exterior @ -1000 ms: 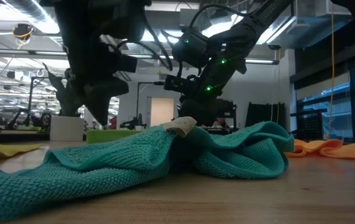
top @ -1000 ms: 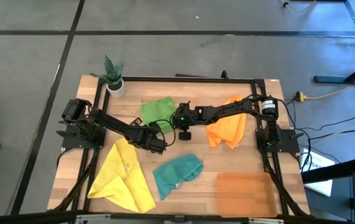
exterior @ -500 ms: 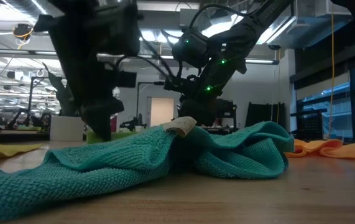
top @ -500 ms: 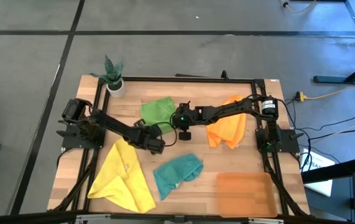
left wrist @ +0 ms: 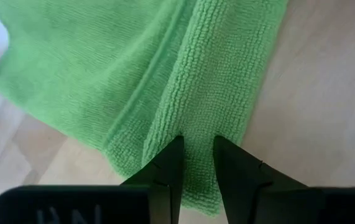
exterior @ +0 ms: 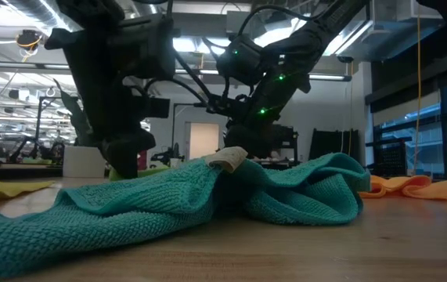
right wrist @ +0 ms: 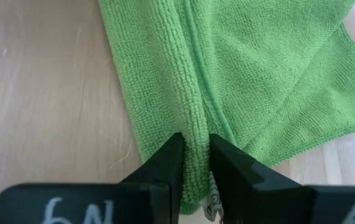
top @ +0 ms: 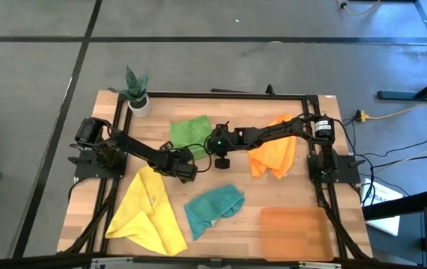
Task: Roll microfiber towels into tight, uniform cylinder then place into a basket
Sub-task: Roll the green microfiber towel
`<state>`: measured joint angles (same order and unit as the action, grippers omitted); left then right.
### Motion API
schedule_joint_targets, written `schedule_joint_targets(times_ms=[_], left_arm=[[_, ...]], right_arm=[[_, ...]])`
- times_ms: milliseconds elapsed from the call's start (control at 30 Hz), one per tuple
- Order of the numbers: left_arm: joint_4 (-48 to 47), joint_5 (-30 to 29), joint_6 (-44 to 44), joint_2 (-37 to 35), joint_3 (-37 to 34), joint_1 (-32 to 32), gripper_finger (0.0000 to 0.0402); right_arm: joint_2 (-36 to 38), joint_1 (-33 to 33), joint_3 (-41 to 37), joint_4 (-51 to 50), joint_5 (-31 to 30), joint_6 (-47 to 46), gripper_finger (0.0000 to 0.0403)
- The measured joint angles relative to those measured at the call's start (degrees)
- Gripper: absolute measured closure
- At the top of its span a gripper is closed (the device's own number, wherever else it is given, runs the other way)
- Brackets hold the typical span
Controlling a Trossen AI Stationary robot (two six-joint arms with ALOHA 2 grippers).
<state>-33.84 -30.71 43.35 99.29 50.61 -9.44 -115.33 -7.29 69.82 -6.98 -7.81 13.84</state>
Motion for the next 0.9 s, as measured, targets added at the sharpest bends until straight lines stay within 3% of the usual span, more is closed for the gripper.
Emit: schedule_joint_targets(times_ms=[367, 700, 900], left_arm=[[0.1, 1.3, 0.0, 0.0, 0.0, 0.2, 0.0321], [0.1, 1.5, 0.0, 0.0, 0.0, 0.2, 0.0321], [0.1, 1.5, 0.0, 0.0, 0.0, 0.2, 0.0321]], right_arm=[[0.0, 0.0, 0.0, 0.0, -0.1, 0.2, 0.0294], [0.0, 0.0, 0.0, 0.2, -0.1, 0.2, 0.0321], [0.0, 0.0, 0.0, 0.6, -0.2, 0.2, 0.0291]])
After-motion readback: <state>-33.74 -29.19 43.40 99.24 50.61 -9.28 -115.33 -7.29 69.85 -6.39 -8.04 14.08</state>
